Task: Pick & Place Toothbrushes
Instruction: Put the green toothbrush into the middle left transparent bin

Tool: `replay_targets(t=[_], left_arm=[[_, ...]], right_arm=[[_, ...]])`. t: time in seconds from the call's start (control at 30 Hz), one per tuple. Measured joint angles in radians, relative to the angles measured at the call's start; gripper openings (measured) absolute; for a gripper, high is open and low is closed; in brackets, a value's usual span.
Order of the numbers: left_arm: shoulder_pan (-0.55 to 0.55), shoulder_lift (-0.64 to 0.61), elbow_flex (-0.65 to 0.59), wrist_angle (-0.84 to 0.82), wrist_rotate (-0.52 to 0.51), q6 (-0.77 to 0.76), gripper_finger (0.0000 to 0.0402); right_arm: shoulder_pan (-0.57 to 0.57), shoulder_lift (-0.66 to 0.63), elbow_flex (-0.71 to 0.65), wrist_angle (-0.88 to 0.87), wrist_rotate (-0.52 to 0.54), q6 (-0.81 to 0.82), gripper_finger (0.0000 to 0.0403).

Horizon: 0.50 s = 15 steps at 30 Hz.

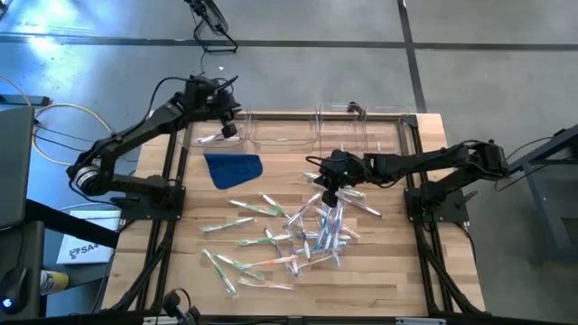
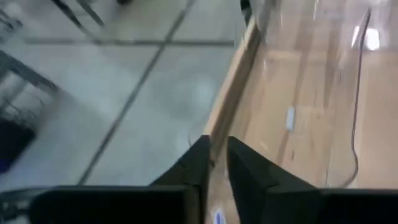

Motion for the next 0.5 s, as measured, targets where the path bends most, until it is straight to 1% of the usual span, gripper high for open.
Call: replay_targets(t=[0.07,0.13,0.2,0.23,0.33,0.5], left_arm=[[-0.005,-0.035,-0.05,0.034,0.017,-0.01,0.0019],[-0.005,-0.076,-0.1,0.069,0.056,-0.025,0.0005],[-0.012,-0.122,-0.145,0.074,0.105,-0.036,0.0007],[-0.023,-0.143,-0.166,0.076,0.113,-0.035,0.0009],[-0.068,-0.212,-0.226,0.069,0.116,-0.036,0.0008],[-0.157,-0.328,-0.285,0.074,0.116,-0.036,0.0002]], right_arm=[[0.0,0.0,0.0,0.0,0.0,0.004,0.0004],[0.0,0.0,0.0,0.0,0.0,0.019,0.0004],[0.0,0.0,0.0,0.0,0.0,0.023,0.0004],[0.0,0.0,0.0,0.0,0.0,0.023,0.0004],[0.0,0.0,0.0,0.001,0.0,0.023,0.0004],[0.0,0.0,0.0,0.009,0.0,0.019,0.0004]])
